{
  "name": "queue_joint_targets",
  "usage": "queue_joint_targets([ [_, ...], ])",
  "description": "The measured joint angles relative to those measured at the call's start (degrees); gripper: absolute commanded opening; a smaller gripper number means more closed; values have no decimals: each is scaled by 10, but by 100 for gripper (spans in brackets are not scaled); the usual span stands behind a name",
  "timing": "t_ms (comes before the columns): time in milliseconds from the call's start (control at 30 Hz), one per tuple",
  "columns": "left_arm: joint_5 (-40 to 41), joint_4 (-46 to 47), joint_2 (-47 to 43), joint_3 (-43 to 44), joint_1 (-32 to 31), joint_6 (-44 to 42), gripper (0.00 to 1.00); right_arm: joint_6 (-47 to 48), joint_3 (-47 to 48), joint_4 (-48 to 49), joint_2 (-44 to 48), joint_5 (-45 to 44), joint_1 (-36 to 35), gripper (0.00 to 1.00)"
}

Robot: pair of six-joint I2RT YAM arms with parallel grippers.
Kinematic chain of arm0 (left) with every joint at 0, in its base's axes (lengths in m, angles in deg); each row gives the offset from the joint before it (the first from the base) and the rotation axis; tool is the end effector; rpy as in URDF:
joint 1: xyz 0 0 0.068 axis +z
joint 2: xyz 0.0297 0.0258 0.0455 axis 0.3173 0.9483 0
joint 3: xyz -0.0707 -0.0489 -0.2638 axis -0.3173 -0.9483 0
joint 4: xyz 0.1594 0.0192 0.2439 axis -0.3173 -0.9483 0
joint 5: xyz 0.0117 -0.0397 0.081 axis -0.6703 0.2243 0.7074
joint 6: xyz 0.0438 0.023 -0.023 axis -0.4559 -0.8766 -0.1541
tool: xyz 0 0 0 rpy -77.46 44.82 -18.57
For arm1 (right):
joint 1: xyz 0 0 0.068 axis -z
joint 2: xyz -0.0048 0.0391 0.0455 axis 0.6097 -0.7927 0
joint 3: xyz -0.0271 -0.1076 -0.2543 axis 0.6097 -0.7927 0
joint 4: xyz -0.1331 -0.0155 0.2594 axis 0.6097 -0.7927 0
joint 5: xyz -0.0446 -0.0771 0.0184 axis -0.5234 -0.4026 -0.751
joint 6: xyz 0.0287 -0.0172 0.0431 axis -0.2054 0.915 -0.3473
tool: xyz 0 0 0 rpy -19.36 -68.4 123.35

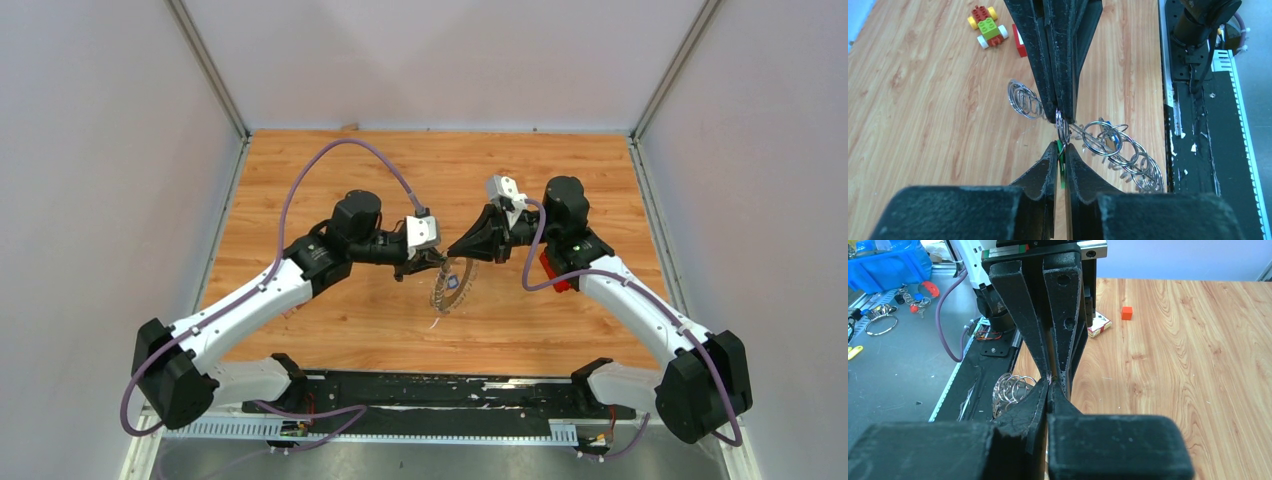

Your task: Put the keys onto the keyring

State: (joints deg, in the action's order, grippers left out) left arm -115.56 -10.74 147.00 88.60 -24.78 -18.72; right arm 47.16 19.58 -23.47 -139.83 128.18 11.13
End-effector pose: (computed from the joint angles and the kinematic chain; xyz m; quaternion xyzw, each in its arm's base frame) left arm 0.2008 -0.2202 0.3250 0.5598 0.5896 -0.3781 0.4428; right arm 0.2450 0.1603 0.3251 -0.5274 0.4868 0.5266 0.4556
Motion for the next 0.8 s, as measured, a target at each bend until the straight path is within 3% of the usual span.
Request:
queue_joint_targets([
  [333, -5, 5, 13, 1, -1, 0, 18, -9, -5, 3, 0, -4, 0, 0],
  [800, 4, -33, 23, 15, -10, -24, 57, -7, -7, 7, 0, -22, 0, 0],
])
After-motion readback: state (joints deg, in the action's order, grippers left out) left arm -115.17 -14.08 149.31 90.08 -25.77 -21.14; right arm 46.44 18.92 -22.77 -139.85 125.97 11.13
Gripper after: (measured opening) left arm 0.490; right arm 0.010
